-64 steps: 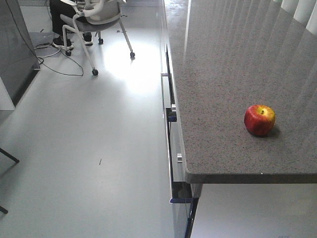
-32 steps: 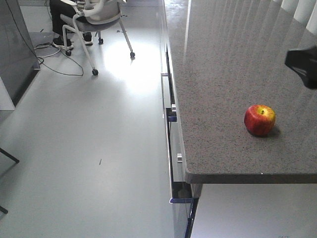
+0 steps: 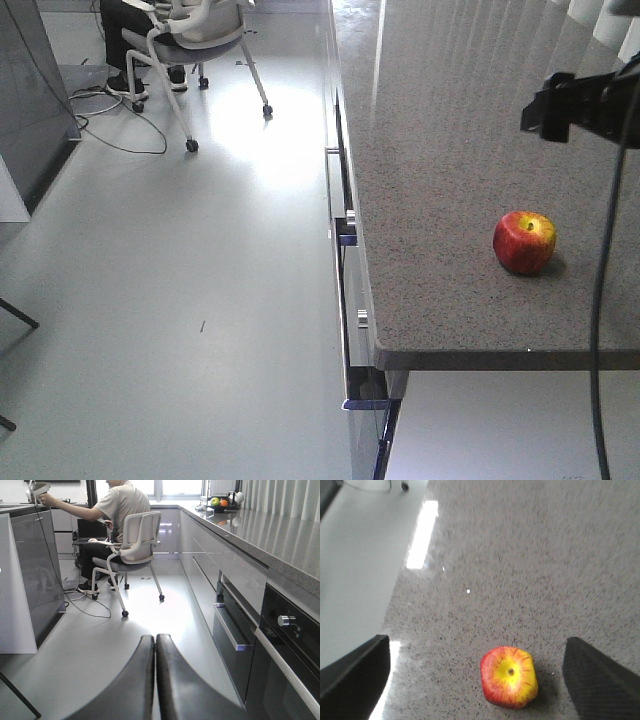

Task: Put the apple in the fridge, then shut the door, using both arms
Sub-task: 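Lower the open right gripper over the red-yellow apple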

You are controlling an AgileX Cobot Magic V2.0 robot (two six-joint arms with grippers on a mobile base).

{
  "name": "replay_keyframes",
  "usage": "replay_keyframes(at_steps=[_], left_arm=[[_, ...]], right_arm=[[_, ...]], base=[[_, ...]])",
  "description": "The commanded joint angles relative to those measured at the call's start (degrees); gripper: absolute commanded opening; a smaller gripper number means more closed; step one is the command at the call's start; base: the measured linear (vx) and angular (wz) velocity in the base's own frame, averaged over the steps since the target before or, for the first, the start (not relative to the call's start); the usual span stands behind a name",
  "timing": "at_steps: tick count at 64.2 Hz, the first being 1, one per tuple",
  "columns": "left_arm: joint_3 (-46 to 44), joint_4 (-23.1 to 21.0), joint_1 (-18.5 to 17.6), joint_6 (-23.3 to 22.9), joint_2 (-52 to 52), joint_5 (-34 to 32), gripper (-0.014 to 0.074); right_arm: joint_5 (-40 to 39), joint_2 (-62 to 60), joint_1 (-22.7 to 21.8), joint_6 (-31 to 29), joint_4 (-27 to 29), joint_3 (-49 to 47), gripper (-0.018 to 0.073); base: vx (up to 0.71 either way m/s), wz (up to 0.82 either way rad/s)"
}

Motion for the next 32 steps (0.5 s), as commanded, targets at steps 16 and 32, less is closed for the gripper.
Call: replay_keyframes(at_steps=[16, 32], left_arm=[[-1.0, 0.0, 0.0, -0.5, -0.9, -4.3, -0.0006], [-1.0, 0.0, 0.0, -0.5, -0.9, -4.3, -0.0006]], right_arm=[[-0.7, 8.0, -0.4, 6.1, -7.2, -4.1, 0.0650], [-0.8, 11.9, -0.4, 5.7, -7.6, -4.1, 0.0645]], base=[[0.00, 0.00], [0.00, 0.00]])
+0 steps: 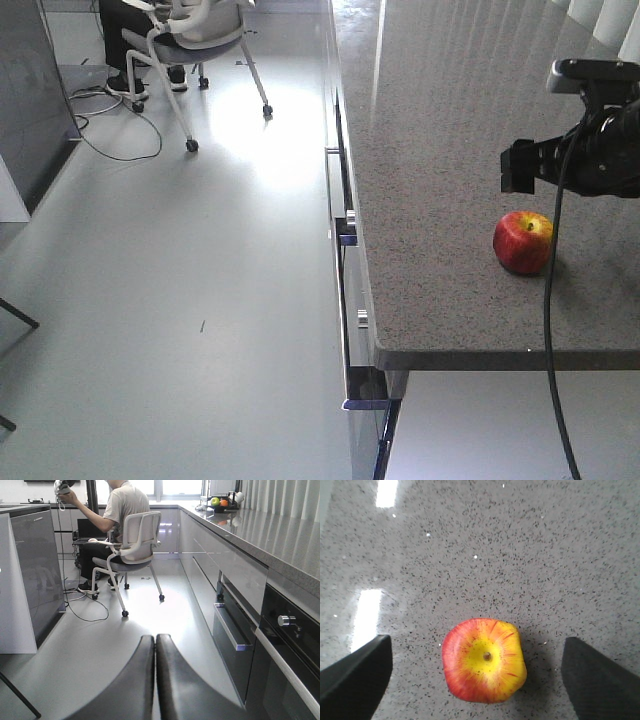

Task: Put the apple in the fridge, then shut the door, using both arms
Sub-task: 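Lower the open right gripper over the red-yellow apple, then close the right gripper around the apple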

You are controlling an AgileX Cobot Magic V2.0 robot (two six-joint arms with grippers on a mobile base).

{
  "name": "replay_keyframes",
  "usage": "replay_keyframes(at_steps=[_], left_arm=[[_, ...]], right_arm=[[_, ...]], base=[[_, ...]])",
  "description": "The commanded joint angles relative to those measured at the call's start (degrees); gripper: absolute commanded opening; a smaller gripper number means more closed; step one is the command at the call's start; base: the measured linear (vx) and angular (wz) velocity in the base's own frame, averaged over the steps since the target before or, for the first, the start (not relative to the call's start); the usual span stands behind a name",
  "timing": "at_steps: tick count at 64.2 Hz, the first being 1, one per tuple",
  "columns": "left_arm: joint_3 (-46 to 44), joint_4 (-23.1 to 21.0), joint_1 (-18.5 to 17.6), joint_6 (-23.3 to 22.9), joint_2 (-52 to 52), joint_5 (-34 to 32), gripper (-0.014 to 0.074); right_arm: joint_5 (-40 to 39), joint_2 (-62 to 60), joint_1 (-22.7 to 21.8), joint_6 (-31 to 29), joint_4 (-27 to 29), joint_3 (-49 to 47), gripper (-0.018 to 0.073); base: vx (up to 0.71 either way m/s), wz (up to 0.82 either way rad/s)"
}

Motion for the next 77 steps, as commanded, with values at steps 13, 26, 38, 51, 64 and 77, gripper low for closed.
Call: replay_keyframes(at_steps=[13, 26, 38, 51, 64, 77], left_arm=[[-1.0, 0.0, 0.0, -0.5, -0.9, -4.3, -0.0006], [-1.0, 0.0, 0.0, -0.5, -0.9, -4.3, -0.0006], [-1.0, 0.0, 0.0, -0.5, -0.9, -4.3, -0.0006], [-1.0, 0.0, 0.0, -0.5, -0.9, -4.3, -0.0006], [-1.0, 0.0, 0.0, -0.5, -0.9, -4.3, -0.0006], [-1.0, 0.0, 0.0, -0.5, -0.9, -4.3, -0.0006]], right_arm=[[-3.0, 1.0, -0.4, 0.0, -1.1, -2.1, 0.0640], [-3.3, 3.4, -0.4, -0.5, -1.1, -2.1, 0.0634], [-3.3, 5.4, -0.4, -0.5, -1.1, -2.1, 0.0631], [-3.3, 7.6, -0.4, -0.5, -1.1, -2.1, 0.0626], [-3.3, 8.7, -0.4, -0.8, -1.1, -2.1, 0.0606], [-3.4, 8.9, -0.4, -0.8, -1.1, -2.1, 0.0507]], base=[[0.00, 0.00], [0.00, 0.00], [0.00, 0.00], [0.00, 0.00], [0.00, 0.00], [0.00, 0.00]])
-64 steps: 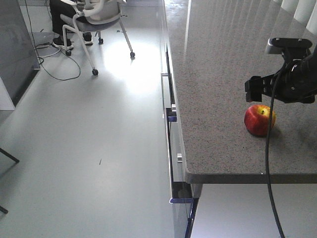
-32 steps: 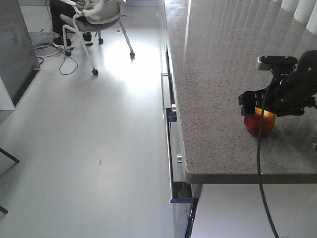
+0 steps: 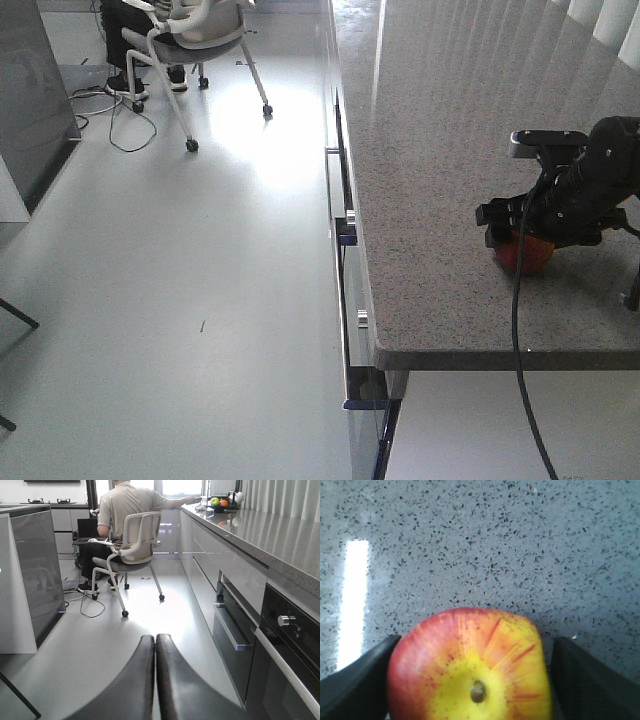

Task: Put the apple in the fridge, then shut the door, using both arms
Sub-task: 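Close the right gripper around the apple, then lift the apple off the counter with the right gripper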

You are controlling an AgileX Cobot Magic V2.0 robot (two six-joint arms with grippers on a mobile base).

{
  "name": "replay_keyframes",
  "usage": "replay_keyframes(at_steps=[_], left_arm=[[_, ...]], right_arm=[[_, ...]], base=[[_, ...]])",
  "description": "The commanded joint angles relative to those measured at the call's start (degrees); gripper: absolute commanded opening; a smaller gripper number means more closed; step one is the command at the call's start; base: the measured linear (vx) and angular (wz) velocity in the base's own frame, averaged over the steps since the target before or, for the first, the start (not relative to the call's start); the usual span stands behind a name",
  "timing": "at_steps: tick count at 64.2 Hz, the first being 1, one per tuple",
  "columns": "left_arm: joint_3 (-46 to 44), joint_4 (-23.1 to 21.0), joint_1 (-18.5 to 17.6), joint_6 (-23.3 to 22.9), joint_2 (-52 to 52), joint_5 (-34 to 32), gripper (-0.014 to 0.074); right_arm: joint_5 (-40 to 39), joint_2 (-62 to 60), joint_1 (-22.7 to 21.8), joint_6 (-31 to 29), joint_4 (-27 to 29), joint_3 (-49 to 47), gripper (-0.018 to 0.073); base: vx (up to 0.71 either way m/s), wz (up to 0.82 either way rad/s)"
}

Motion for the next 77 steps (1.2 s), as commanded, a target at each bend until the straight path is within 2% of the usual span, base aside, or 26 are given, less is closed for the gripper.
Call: replay_keyframes(at_steps=[1, 16, 27, 38, 52, 63, 77], left_arm=[[-1.0, 0.0, 0.0, -0.5, -0.9, -4.3, -0.0006], [-1.0, 0.0, 0.0, -0.5, -0.9, -4.3, -0.0006], [-1.0, 0.0, 0.0, -0.5, -0.9, -4.3, -0.0006], [-1.0, 0.0, 0.0, -0.5, -0.9, -4.3, -0.0006], [-1.0, 0.0, 0.0, -0.5, -0.9, -4.3, -0.0006], [-1.0, 0.0, 0.0, -0.5, -0.9, -4.3, -0.0006], [-1.0, 0.0, 0.0, -0.5, -0.9, -4.3, -0.0006]], right_arm=[[-2.5, -2.6, -0.4, -0.4, -0.5, -1.9, 0.0496], [-2.5, -3.1, -0.3, -1.1, -0.1, -2.3, 0.0299], [-1.6, -6.8, -0.3, -2.2, 3.4, -6.7, 0.0206], [-0.1, -14.4, -0.3, -8.5, 11.8, -12.2, 0.0195], [2.0, -26.7, -0.3, -16.7, 22.1, -13.0, 0.0196], [7.3, -35.1, -0.3, -19.3, 24.5, -13.0, 0.0196], [9.8, -42.0, -0.3, -19.4, 24.6, -13.0, 0.0196]], base=[[0.00, 0.00], [0.00, 0.00], [0.00, 0.00], [0.00, 0.00], [0.00, 0.00], [0.00, 0.00], [0.00, 0.00]])
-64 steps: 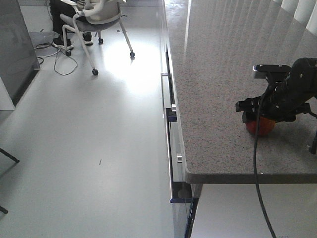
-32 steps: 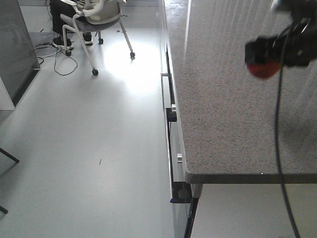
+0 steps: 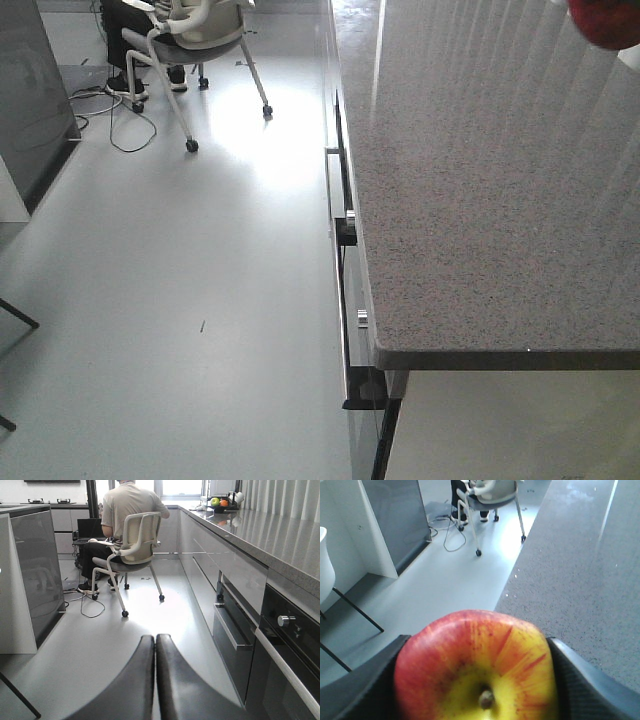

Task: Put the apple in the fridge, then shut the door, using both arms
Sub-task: 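Lift the apple off the counter with the right gripper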

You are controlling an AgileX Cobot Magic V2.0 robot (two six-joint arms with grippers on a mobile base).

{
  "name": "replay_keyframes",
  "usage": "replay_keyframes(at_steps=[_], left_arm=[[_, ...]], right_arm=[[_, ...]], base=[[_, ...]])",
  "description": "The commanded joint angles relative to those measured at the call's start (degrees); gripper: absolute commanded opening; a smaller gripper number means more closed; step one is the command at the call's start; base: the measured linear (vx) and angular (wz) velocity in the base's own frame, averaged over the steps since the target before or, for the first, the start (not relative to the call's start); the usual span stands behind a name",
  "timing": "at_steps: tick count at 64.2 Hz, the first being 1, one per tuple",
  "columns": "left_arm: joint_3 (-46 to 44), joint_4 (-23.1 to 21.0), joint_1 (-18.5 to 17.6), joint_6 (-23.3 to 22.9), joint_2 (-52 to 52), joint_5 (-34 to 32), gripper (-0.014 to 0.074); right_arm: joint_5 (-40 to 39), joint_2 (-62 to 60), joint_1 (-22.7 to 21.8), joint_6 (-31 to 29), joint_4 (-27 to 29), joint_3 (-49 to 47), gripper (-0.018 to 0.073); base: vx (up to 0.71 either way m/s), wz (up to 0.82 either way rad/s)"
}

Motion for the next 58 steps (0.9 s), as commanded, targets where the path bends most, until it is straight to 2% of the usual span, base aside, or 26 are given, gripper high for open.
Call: replay_keyframes(at_steps=[1, 58], left_arm=[[-1.0, 0.0, 0.0, -0.5, -0.9, -4.3, -0.0006], [-1.0, 0.0, 0.0, -0.5, -0.9, -4.3, -0.0006]], right_arm=[[-3.4, -3.3, -0.3, -0.7, 1.4, -1.9, 0.0196], [-1.2, -5.1, -0.3, -0.4, 1.6, -1.9, 0.0196]], base=[[0.00, 0.00], [0.00, 0.00]])
